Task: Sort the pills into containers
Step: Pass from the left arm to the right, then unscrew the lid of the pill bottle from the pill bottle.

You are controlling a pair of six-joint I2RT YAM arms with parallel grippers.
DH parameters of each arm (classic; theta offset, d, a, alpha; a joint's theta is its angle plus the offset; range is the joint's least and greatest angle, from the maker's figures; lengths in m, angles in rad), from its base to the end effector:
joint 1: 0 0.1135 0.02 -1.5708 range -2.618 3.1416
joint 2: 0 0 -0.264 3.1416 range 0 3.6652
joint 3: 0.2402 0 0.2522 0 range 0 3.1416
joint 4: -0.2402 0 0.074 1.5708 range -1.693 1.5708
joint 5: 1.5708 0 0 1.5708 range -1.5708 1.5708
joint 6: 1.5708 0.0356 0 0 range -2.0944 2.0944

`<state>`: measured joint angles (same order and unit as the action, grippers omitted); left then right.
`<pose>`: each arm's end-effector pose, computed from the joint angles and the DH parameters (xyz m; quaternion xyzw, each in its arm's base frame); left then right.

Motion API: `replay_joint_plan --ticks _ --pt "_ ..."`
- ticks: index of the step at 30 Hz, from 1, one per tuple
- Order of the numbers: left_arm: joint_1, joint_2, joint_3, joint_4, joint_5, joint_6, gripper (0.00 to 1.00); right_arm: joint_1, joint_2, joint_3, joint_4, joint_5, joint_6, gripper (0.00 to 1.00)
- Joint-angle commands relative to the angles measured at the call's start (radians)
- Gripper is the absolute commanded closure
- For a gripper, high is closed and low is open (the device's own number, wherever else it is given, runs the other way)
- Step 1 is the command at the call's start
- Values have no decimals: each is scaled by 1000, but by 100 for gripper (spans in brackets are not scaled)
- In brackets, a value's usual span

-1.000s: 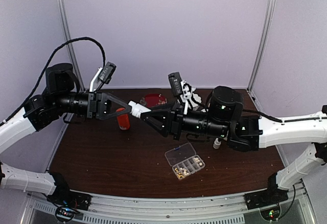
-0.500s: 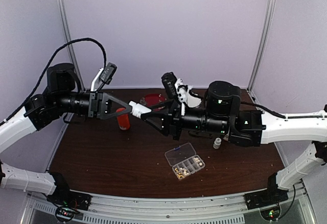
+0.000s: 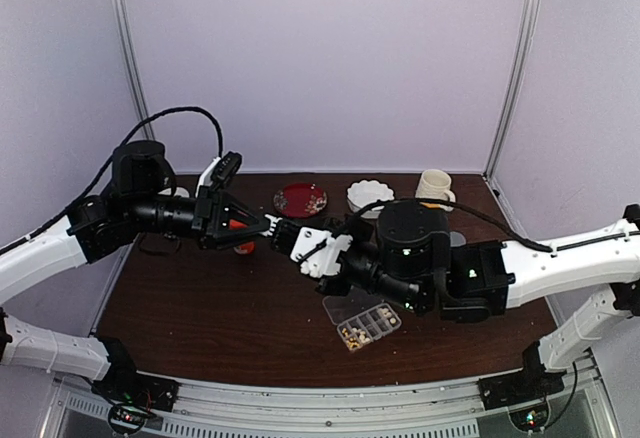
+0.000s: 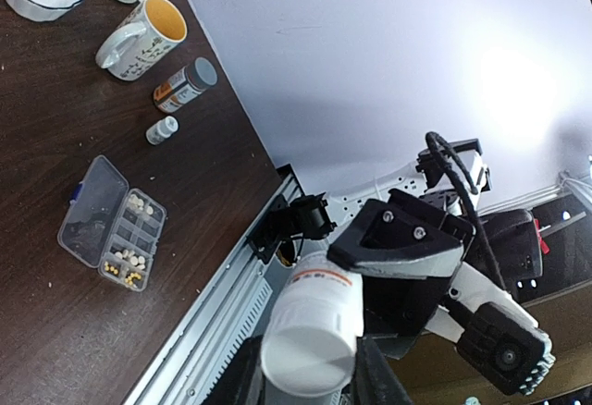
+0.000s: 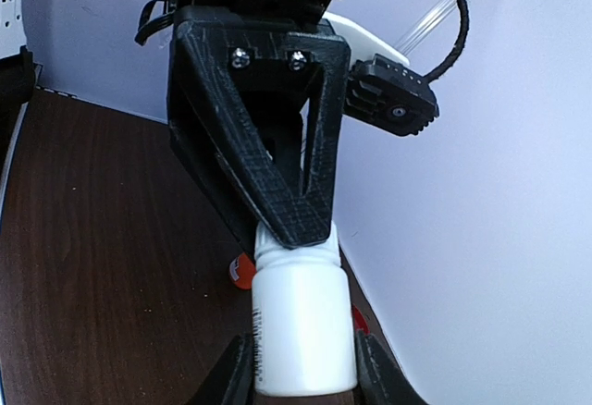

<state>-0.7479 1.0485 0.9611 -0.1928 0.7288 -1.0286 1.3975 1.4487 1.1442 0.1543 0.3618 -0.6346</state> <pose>0.1556 -0.1767 0.3529 0.1078 0.7691 -0.6157 0.1335 0.0720 0.3383 0.3433 -0.5722 0.4926 0.1122 0.6461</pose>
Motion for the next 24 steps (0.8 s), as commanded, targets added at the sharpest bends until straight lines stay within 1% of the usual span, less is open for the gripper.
replay_joint_plan --ticks 1,2,3,5,6,9,11,14,15,16,17,19,21,24 --pt "1 -33 14 75 -75 49 51 13 -38 -23 8 -23 16 88" --pt "2 -42 20 78 -75 86 42 10 -54 -27 -4 -58 62 88" --pt "2 -53 27 77 -74 143 35 5 -71 -30 -18 -98 120 88" --pt "2 -77 51 45 -76 282 17 -12 -109 -43 -35 -197 243 88" --pt "2 -88 73 11 -85 375 14 -18 -125 -61 -25 -246 304 88" --pt "2 -117 118 -56 -93 632 14 -36 -166 -117 33 -368 462 88" --pt "2 -140 112 -49 -69 790 14 -63 -184 -139 61 -484 566 88" --pt "2 -188 46 10 -3 1038 14 -121 -179 -139 68 -633 725 87" --pt "2 -204 25 18 46 1149 16 -144 -173 -137 72 -702 770 87" --pt "1 -217 12 -6 114 1301 17 -163 -164 -137 81 -763 812 87" --pt "1 -226 9 -66 170 1461 19 -188 -155 -136 97 -815 861 87" --pt "-1 -241 7 -167 206 1771 24 -212 -139 -130 115 -892 912 87" --pt "-4 -248 15 -238 198 1942 26 -223 -129 -123 119 -927 939 87" --pt "-8 -266 -2 -244 176 2092 26 -225 -118 -101 115 -958 945 87"
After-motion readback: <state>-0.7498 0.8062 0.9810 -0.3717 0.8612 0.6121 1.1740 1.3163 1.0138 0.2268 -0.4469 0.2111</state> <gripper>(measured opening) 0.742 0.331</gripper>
